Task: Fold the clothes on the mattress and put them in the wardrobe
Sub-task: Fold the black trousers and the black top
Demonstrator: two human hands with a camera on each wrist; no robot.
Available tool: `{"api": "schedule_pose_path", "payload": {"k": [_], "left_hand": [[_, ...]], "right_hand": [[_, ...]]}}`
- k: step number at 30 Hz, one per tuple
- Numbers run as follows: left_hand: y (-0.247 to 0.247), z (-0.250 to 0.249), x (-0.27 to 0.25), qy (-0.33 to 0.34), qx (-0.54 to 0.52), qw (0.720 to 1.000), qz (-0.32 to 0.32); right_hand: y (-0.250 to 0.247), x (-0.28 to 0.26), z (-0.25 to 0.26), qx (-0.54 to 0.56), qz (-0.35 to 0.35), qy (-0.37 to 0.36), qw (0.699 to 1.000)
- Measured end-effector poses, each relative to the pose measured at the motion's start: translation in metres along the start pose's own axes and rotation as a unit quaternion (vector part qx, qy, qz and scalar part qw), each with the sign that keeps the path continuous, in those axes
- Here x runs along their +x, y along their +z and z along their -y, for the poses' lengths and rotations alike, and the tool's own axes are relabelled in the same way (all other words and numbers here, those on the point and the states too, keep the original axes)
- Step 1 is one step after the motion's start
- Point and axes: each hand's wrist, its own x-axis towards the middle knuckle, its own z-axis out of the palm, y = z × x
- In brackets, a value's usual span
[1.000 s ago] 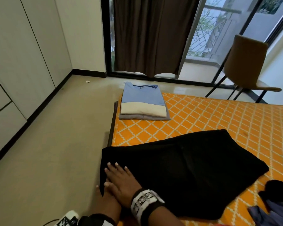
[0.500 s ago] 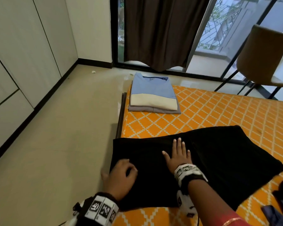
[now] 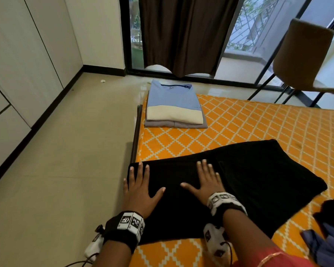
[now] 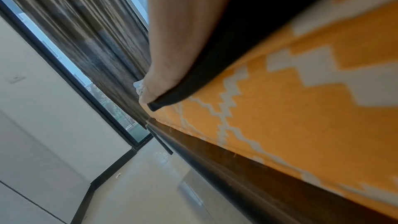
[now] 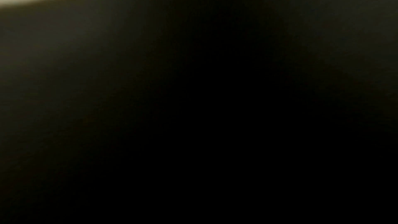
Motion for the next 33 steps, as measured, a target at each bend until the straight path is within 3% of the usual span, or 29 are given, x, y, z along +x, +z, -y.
{"api": "schedule_pose_path", "payload": {"k": [3, 6, 8, 12, 16, 21, 28, 33], "left_hand": [[0.003, 0.002, 0.002, 0.008, -0.005, 1.000, -0.006], [0.006, 0.004, 0.004, 0.009, -0.010, 1.000, -0.016], [0.008, 0.004, 0.004, 0.012, -0.018, 0.999, -0.025], [0.010, 0.004, 0.003, 0.011, -0.015, 0.999, -0.039], [0.009, 0.005, 0.001, 0.011, 0.002, 0.999, -0.049], [0.006, 0.003, 0.001, -0.005, 0.000, 0.999, -0.044], [0.000, 0.000, 0.003, -0.027, 0.024, 0.999, -0.027], [-0.003, -0.024, -0.014, -0.062, 0.083, 0.995, -0.007]], "right_hand": [[-0.004, -0.010, -0.016, -0.015, -0.008, 0.055, 0.998], [0.011, -0.016, 0.019, 0.004, -0.047, 0.107, 0.993], [0.039, -0.028, 0.055, 0.010, -0.089, 0.053, 0.995], [0.074, -0.061, 0.103, 0.004, -0.096, -0.098, 0.990], [0.052, -0.055, 0.056, -0.021, -0.053, -0.101, 0.993], [0.017, -0.035, -0.032, -0.021, -0.036, 0.065, 0.997], [0.013, -0.033, -0.035, 0.009, -0.002, 0.069, 0.998], [0.009, -0.032, -0.029, -0.030, 0.012, 0.088, 0.996]]}}
